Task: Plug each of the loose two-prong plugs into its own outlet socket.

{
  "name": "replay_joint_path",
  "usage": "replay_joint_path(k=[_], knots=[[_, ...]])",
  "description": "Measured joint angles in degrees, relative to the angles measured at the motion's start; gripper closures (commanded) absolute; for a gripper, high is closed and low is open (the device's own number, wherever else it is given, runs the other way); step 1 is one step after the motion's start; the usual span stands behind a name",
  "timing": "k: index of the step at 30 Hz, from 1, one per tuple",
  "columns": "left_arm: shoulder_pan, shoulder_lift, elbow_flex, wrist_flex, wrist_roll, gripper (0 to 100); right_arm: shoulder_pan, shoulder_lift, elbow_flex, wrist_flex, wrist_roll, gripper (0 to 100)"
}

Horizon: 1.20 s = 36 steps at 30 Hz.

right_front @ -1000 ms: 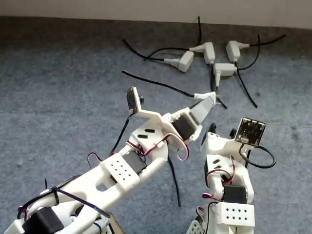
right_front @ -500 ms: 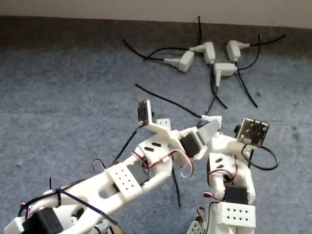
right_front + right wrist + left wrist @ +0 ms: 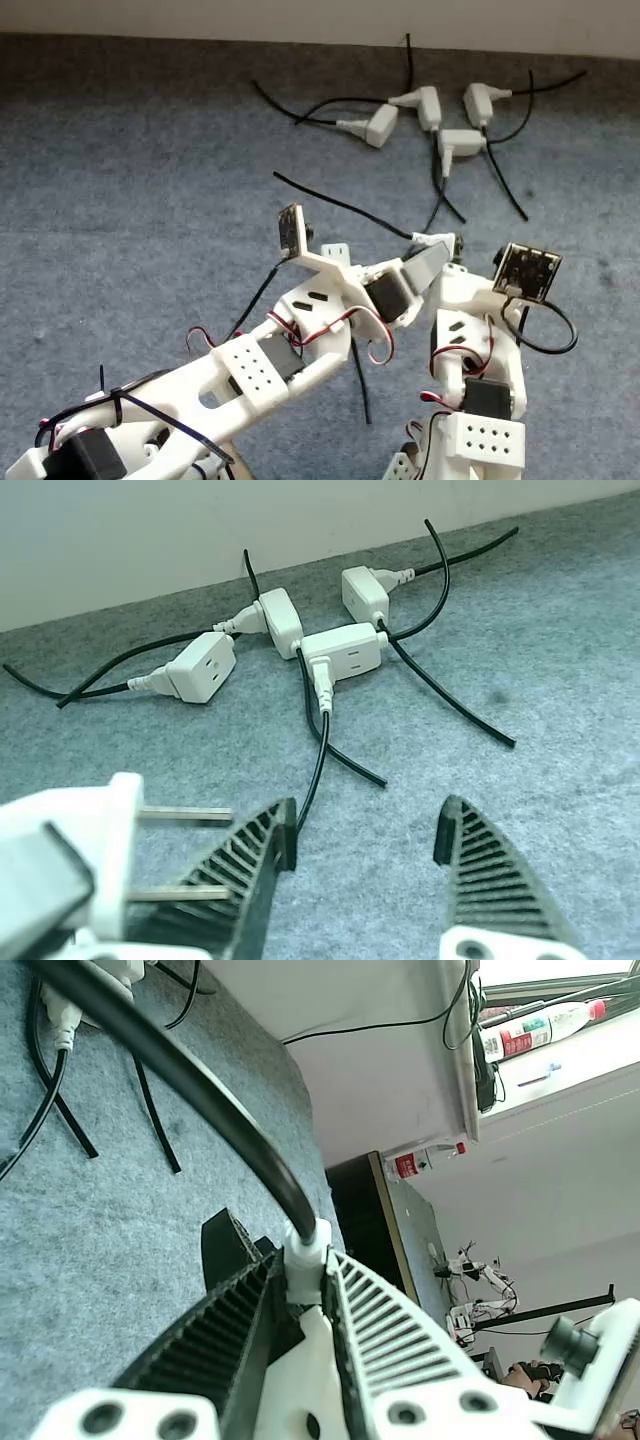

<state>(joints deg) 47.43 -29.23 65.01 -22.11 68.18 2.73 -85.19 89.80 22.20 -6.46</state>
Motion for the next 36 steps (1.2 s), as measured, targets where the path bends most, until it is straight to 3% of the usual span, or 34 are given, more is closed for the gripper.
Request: replay_joint_path(k=[8, 17, 21, 31, 36], knots=[[-0.1, 0.0, 0.1, 0.0, 0.0, 99, 0.2, 3.6, 0.7, -5.6, 0.4, 77.1], [0.6, 0.1, 1.2, 0.3, -0.1, 99, 5.2, 28.1, -7.5, -13.5, 0.3, 77.1], [1.0, 0.1, 1.2, 0.3, -1.4, 99, 5.4, 34.9, -11.6, -13.7, 0.3, 77.1], [-1.3, 0.1, 0.9, 0.3, -2.2, 99, 8.4, 33.8, -11.2, -13.7, 1.4, 77.1], [-3.6, 0.1, -0.5, 0.3, -2.2, 99, 12.7, 33.7, -13.8, -3.8, 4.0, 77.1]])
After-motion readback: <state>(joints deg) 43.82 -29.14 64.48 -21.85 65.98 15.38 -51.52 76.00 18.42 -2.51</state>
